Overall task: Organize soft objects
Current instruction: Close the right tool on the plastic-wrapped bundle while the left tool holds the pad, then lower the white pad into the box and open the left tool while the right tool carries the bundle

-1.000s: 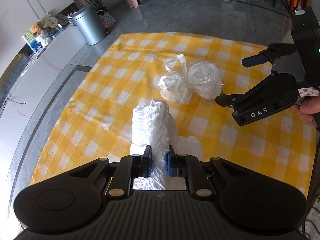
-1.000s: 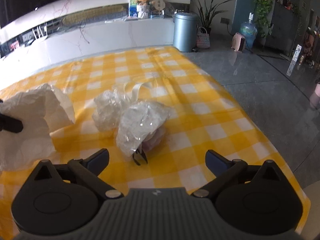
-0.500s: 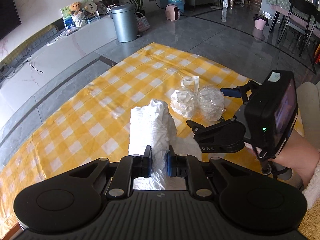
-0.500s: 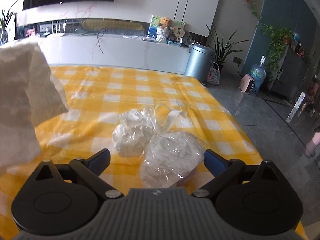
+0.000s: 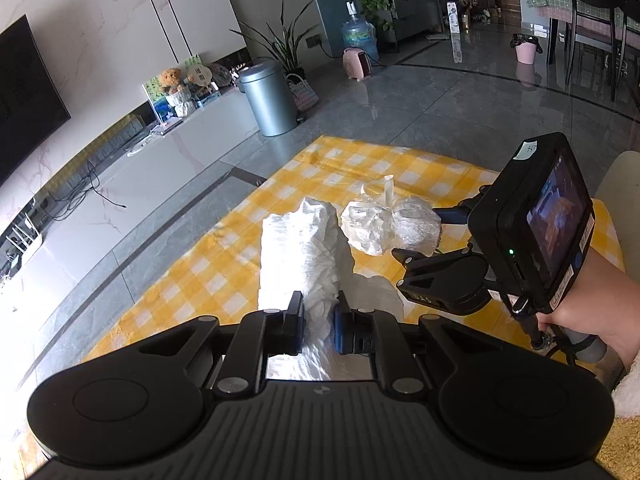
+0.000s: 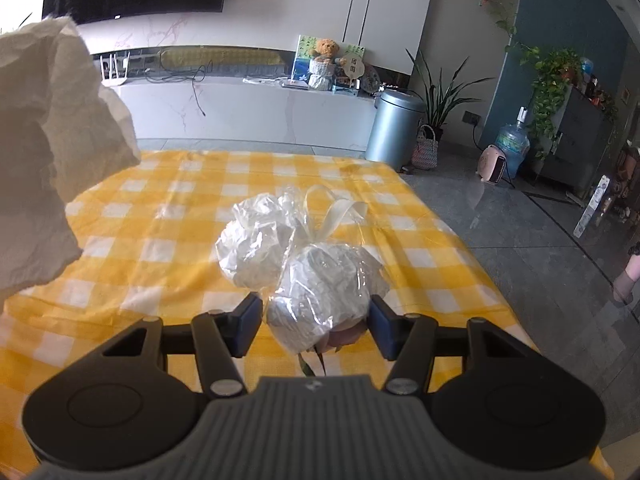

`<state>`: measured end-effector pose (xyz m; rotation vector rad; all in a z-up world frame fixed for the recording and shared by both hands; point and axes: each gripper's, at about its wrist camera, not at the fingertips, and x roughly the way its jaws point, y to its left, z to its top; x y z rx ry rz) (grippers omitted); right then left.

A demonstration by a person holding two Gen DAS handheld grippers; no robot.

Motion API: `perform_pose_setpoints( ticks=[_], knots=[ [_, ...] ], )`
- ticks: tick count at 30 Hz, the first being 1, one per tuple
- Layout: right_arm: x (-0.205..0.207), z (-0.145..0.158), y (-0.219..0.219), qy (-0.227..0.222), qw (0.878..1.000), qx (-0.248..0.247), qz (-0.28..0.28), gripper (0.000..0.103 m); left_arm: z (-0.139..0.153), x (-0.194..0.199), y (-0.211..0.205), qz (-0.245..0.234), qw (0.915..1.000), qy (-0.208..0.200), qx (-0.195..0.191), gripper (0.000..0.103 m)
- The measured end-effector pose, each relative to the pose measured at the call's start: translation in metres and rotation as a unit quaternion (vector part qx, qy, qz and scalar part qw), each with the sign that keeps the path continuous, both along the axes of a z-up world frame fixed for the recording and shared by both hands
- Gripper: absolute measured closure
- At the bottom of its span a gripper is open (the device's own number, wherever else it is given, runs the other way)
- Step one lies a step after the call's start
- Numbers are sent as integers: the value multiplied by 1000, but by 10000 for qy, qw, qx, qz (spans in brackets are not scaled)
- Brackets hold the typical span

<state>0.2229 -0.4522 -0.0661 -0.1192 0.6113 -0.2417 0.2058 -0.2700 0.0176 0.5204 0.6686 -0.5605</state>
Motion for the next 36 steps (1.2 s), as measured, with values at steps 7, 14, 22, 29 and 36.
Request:
perform_pose_setpoints(
  ticks=[7, 14, 22, 29, 36],
  knots=[
    [-11, 17, -35, -237, 9741, 2082, -843, 46, 36, -28, 26, 46, 9989, -319, -337, 88],
    [-36, 60, -11, -794, 9597, 2689, -186, 46, 73, -70, 92, 762, 9942, -487, -577, 88],
    [-72, 129, 83, -1198, 9375, 2910, 1487, 46, 60, -101, 196, 2283, 9694, 547, -714, 88],
    [-89, 143, 194, -744, 9231, 2469, 2854, 44, -5, -111, 249, 2697, 9353, 1913, -1265, 88],
    [-90, 124, 265, -50, 9109, 2186, 3498, 44, -58, -105, 248, 2804, 9285, 2103, -1230, 88]
  ],
)
